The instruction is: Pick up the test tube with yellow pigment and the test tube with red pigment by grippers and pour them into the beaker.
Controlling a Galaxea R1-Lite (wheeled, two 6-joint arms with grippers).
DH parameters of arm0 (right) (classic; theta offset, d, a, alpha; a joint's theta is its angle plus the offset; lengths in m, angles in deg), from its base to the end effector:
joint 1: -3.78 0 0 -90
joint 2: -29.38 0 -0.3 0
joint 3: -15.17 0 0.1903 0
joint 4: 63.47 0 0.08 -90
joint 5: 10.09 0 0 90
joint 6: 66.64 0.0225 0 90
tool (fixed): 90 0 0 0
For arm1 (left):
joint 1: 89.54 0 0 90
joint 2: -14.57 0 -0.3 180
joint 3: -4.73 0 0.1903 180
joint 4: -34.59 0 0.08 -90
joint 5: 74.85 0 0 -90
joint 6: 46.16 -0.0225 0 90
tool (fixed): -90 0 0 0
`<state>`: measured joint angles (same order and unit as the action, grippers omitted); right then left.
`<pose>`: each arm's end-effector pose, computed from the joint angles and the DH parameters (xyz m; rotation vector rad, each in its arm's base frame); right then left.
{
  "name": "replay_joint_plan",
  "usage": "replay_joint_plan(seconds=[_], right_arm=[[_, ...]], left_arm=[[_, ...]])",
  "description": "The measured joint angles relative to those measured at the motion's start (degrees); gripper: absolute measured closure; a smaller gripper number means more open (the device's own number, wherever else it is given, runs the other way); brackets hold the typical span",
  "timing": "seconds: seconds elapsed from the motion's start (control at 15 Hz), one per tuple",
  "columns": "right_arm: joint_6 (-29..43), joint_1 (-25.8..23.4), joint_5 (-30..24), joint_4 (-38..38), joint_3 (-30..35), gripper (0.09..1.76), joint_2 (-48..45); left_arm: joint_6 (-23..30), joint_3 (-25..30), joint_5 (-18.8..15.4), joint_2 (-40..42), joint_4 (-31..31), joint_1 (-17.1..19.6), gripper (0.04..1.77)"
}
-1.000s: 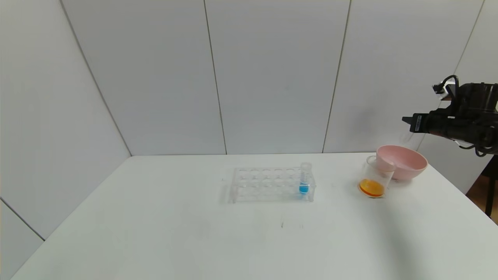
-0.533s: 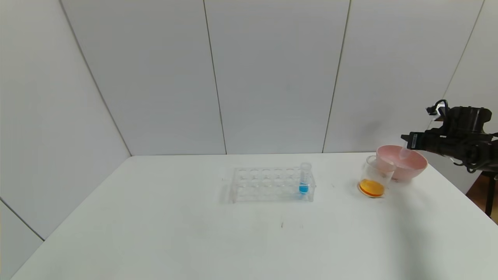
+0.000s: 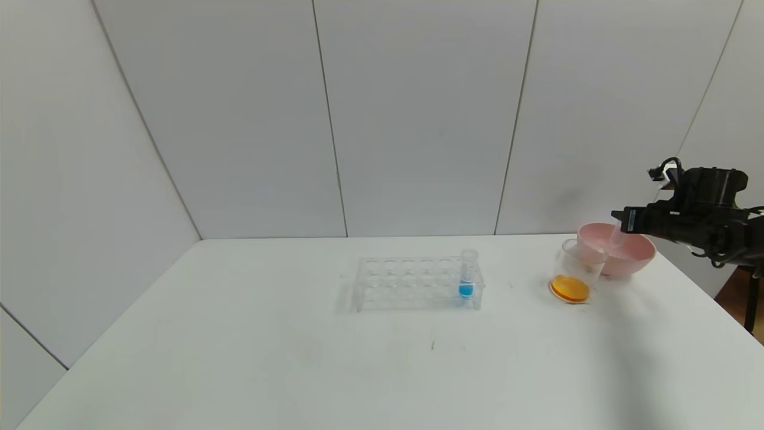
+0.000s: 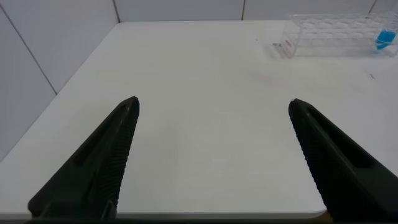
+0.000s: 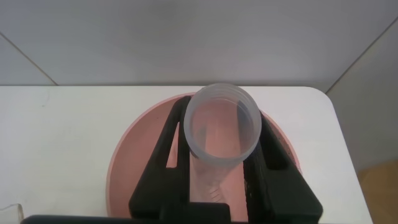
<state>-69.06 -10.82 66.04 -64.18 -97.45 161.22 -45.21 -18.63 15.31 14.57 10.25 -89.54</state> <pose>0.4624 -0.1149 0.1285 0.0376 0.3133 -0.0060 -0.0228 0.0001 0.0737 -0.0166 0.0171 0.0029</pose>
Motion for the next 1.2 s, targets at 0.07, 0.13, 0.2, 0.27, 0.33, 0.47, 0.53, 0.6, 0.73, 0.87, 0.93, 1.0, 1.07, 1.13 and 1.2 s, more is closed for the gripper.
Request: replay_joint_plan(seconds=[0.07, 0.13, 0.2, 0.27, 0.33, 0.47, 0.53, 0.6, 0.73, 0.87, 0.93, 1.0, 1.07, 1.13, 1.2], right_arm=[[-0.09, 0.02, -0.09, 0.00, 0.05, 1.30, 0.00], [-0.11, 0.00, -0.30, 0.00, 0.16, 1.18, -0.01], [-0.04, -0.02, -0.40, 0.02, 0.20, 1.04, -0.01], [-0.06, -0.02, -0.40, 0.00, 0.24, 0.94, -0.04], [-0.11, 0.02, -0.38, 0.02, 0.28, 0.85, -0.09], [0.00, 0.15, -0.29, 0.02, 0.33, 0.68, -0.28], [0.07, 0.33, -0.16, 0.02, 0.39, 0.61, -0.56], [0.16, 0.52, -0.05, 0.07, 0.79, 0.56, -1.08], [0.33, 1.18, 0.05, 0.02, 2.65, 0.46, -3.17], [0.33, 2.45, 0.16, -0.01, 6.03, 0.39, -6.70], [0.44, 3.41, 0.20, -0.30, 8.59, 0.36, -9.24], [0.77, 4.50, 0.22, -1.34, 11.41, 0.34, -11.84], [1.28, 5.84, 0.24, -2.90, 14.53, 0.31, -14.59], [1.77, 7.25, 0.27, -5.05, 18.27, 0.29, -17.59], [2.02, 8.61, 0.28, -7.09, 21.86, 0.27, -20.38]], left_arm=[[0.00, 0.00, -0.02, 0.00, 0.00, 0.00, 0.09], [-0.02, 0.00, -0.02, 0.00, 0.00, 0.00, 0.09], [0.00, 0.00, 0.00, 0.00, 0.00, 0.00, 0.09], [0.00, 0.00, 0.00, 0.00, 0.00, 0.00, 0.09], [0.00, 0.00, 0.00, 0.00, 0.02, 0.00, 0.09], [-0.02, 0.00, -0.02, 0.00, 0.00, 0.00, 0.09], [0.00, 0.00, 0.00, 0.00, 0.00, 0.00, 0.09], [0.00, 0.00, 0.00, 0.00, 0.00, 0.00, 0.09], [0.00, 0.00, 0.00, 0.00, 0.00, 0.00, 0.09], [0.00, 0.00, 0.00, 0.00, 0.00, 0.00, 0.09], [0.00, 0.00, 0.00, 0.00, 0.00, 0.00, 0.09], [0.00, 0.00, 0.00, 0.00, 0.00, 0.00, 0.09], [0.00, 0.00, 0.00, 0.00, 0.00, 0.00, 0.09], [-0.02, 0.00, 0.00, 0.00, 0.00, 0.00, 0.09], [-0.02, 0.00, 0.00, 0.00, 0.00, 0.00, 0.09]])
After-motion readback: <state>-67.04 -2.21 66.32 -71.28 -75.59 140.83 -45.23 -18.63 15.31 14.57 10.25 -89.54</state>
